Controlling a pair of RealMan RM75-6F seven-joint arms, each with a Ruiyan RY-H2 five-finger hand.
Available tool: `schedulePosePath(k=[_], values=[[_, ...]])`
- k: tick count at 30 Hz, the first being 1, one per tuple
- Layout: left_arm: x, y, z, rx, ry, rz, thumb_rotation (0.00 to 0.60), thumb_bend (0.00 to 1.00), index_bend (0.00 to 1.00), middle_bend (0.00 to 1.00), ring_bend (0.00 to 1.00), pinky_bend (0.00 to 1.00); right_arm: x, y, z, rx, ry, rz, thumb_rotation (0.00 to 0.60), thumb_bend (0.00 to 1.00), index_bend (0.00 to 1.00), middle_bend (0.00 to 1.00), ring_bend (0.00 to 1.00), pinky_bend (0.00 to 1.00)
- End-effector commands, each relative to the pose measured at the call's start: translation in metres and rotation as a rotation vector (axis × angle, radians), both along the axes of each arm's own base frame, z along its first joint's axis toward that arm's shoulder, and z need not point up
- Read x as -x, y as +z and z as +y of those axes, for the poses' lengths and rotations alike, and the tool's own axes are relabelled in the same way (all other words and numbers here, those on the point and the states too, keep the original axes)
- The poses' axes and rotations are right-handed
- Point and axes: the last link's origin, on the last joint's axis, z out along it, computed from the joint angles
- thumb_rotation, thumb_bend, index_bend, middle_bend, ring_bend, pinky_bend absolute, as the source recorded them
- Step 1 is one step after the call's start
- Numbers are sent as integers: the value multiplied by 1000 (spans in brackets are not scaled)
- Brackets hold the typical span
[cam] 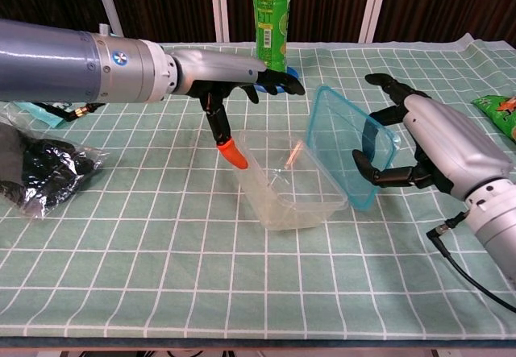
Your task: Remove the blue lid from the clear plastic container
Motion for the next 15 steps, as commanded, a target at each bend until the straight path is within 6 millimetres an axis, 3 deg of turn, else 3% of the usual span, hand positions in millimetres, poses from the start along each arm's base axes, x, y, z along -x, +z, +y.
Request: schedulePosePath(k=[1,9,15], values=[[6,12,0,-30,7,-17,600,0,0,0,28,135,-2,2,-4,9,2,1,600,550,646,15,0,0],[23,44,-2,-101,22,-44,600,0,0,0,28,135,-5,25,-28,83,-18,16,600,551,646,15,0,0],[38,65,-7,-152,37,-56,600,0,0,0,28,135,8,48,-44,133,-85,54,600,551,629,15,0,0]])
